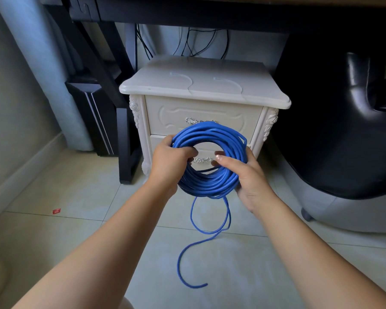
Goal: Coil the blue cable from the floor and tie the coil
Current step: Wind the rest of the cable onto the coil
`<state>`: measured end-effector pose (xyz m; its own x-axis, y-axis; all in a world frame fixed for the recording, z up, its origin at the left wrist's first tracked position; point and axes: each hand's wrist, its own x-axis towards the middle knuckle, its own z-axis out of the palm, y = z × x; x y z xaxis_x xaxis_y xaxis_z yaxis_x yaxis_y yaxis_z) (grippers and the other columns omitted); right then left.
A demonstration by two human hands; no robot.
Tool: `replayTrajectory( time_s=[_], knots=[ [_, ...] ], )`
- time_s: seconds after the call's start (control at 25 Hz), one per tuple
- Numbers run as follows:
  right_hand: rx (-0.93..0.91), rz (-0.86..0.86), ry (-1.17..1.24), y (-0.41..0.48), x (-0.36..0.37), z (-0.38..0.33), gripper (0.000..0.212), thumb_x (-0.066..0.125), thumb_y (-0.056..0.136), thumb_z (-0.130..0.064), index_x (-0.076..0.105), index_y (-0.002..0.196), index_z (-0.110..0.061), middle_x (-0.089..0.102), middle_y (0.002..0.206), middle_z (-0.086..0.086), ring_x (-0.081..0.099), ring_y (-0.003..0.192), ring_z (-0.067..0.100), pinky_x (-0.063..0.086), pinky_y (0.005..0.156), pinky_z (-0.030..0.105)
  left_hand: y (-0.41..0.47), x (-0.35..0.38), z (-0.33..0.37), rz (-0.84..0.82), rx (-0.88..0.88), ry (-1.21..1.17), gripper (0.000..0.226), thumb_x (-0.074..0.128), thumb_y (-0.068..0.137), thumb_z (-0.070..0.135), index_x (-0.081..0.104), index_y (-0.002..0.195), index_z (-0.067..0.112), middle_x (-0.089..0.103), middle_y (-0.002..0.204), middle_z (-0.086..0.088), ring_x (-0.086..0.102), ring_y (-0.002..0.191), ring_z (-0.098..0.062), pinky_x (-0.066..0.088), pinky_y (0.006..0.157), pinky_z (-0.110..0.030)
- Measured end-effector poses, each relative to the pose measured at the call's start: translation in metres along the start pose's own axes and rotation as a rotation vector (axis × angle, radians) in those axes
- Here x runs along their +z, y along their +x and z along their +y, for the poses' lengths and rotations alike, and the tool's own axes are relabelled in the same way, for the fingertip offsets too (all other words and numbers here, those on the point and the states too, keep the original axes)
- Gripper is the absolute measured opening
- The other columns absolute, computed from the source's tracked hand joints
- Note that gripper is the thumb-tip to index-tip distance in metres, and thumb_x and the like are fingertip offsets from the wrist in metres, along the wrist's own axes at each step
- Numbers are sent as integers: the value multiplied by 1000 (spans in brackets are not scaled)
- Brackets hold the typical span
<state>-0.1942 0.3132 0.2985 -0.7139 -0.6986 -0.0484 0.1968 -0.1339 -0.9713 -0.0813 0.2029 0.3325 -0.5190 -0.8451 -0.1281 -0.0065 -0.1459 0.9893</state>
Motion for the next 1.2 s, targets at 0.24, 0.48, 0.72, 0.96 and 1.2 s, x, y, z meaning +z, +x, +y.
replayTrajectory(
  time_s=[0.24, 0.48, 0.72, 0.96, 1.2],
  knots=[
    [15, 94, 103, -3, 8, 2, 47, 77, 66, -7, 63, 108, -21, 69, 98, 7, 67, 106, 33, 50, 99, 53, -1, 5, -13, 44, -167, -214, 25, 66, 80, 1, 59, 100, 13, 61, 78, -6, 60, 76, -21, 53, 90, -51],
    [-60, 189, -47, -1, 3, -9, 46, 59, 69, 6, 64, 97, -29, 56, 67, 2, 58, 61, 20, 59, 77, 54, 2, -1, -3, -220, -199, -31, 36, 71, 82, 15, 60, 116, 13, 63, 93, -10, 70, 91, -20, 53, 87, -41],
    [-295, -6, -690, -8, -2, -28, 52, 69, 66, -1, 57, 98, -41, 67, 89, -16, 62, 77, -2, 48, 71, 16, 2, -7, 2, -305, 405, 591, 72, 77, 73, 11, 48, 136, 33, 54, 126, 11, 58, 107, -2, 48, 89, -15],
    [-324, -106, -800, -9, -1, -27, 57, 67, 67, -6, 54, 104, -48, 65, 96, -13, 62, 85, 8, 50, 73, 24, -3, -3, -5, -241, 439, 663, 33, 72, 76, 15, 60, 105, 25, 67, 83, 8, 62, 73, -4, 52, 68, -24],
    [-263, -90, -552, -10, 1, -24, 51, 73, 74, -4, 60, 112, -36, 68, 101, -17, 65, 91, -1, 50, 79, 14, -2, -1, 0, -142, 357, 515, 26, 73, 69, 6, 64, 90, 20, 68, 75, -1, 61, 64, -13, 47, 59, -25]
  ],
)
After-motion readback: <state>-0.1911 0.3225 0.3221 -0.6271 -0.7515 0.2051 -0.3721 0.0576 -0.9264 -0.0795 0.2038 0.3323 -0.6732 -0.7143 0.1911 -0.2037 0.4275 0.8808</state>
